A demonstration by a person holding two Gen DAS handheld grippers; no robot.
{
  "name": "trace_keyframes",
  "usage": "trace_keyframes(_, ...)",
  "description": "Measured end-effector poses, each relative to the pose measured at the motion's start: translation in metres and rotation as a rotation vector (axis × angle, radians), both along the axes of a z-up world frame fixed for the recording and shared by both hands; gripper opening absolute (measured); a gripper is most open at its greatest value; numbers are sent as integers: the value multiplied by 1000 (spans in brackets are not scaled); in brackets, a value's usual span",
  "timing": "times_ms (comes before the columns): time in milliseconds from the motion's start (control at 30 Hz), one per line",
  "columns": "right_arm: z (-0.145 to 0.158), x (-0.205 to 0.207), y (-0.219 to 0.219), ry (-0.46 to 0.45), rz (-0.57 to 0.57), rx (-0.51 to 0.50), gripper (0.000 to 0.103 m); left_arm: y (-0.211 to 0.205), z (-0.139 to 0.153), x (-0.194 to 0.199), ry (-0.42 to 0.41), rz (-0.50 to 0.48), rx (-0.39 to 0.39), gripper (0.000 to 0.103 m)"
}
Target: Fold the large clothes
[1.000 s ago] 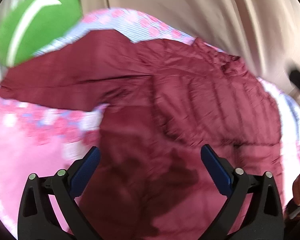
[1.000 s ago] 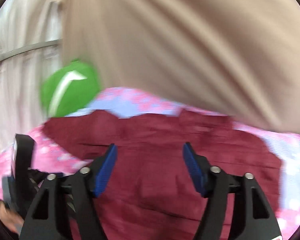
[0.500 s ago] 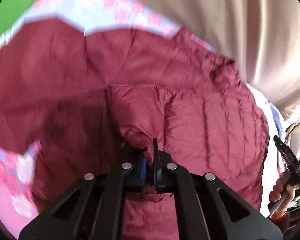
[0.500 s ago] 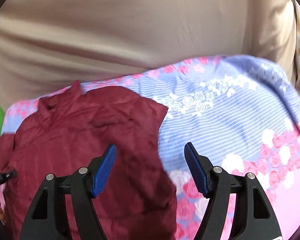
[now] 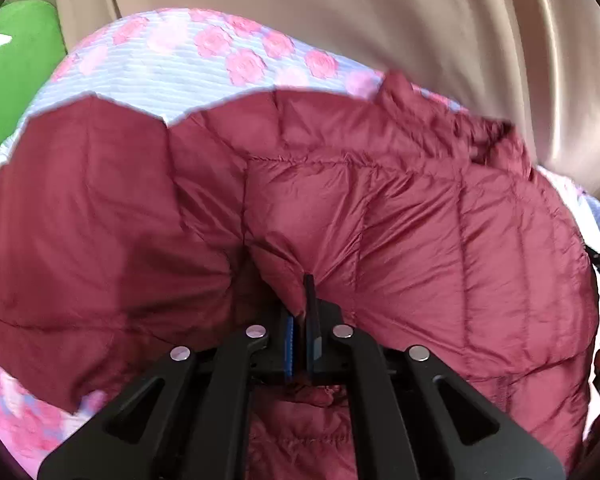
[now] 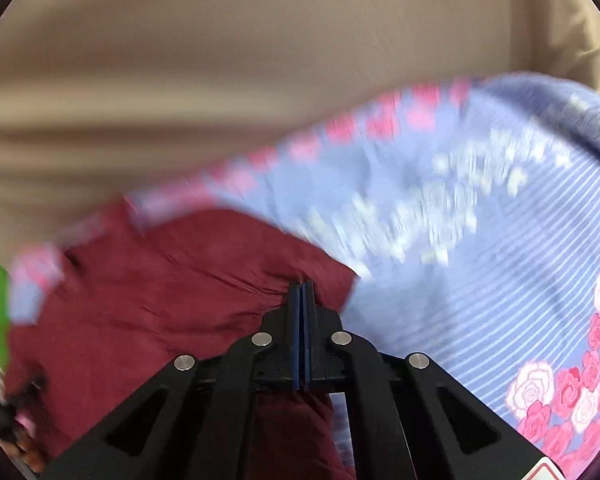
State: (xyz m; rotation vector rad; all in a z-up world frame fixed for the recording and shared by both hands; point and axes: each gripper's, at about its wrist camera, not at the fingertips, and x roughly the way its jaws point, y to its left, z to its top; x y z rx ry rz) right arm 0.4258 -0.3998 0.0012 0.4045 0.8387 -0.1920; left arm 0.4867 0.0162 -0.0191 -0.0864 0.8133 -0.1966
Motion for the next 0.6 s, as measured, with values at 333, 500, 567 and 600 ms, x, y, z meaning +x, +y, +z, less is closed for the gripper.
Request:
trace_keyframes(333,34,-78,40,-68,136,-162,1,-17,-4,-21,-66,18,107,4)
trace_keyframes(500,-23,-78,25,135,77,-248,0,-11,-5,-29,-61,11,82,8)
trace_keyframes(567,-9,-88,18,103,44,-173,0,-6,-4,-32,-60,17,72,11)
trace_keyframes(600,-2,-92,20,75,61,-151,0,-4,-4,-33,-58,20,64,12)
